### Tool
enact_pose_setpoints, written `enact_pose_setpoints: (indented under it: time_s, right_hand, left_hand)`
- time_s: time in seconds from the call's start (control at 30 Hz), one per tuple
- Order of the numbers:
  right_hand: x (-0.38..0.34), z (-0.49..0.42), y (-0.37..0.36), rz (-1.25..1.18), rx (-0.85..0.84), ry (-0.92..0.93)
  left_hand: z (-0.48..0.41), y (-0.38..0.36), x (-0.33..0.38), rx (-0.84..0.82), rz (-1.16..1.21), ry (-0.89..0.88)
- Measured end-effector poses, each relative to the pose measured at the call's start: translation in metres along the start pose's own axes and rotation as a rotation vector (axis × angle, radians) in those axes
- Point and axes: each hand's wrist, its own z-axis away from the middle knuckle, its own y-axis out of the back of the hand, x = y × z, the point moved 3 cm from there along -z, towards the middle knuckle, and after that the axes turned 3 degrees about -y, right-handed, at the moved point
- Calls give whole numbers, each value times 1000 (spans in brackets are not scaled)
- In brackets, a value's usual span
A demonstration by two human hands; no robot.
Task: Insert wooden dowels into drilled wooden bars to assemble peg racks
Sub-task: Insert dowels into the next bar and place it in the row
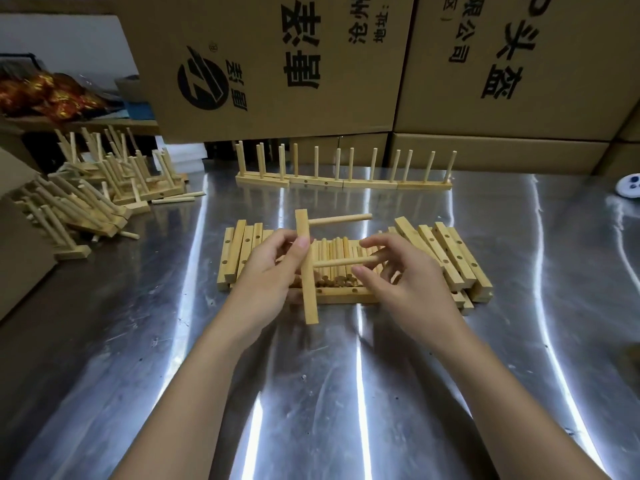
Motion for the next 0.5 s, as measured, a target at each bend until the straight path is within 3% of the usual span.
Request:
enact_pose_setpoints:
  time_s: [0.13, 0.27, 0.5]
  right_hand:
    - [13, -3, 7, 199, 109, -6]
    - [17, -4, 11, 400, 170, -7]
    - [17, -5, 11, 687, 55, 2]
  left_hand:
    - [-9, 15, 0, 133, 0, 7]
    - [-14, 20, 2, 165, 39, 7]
    - [-16, 20, 7, 221, 212, 37]
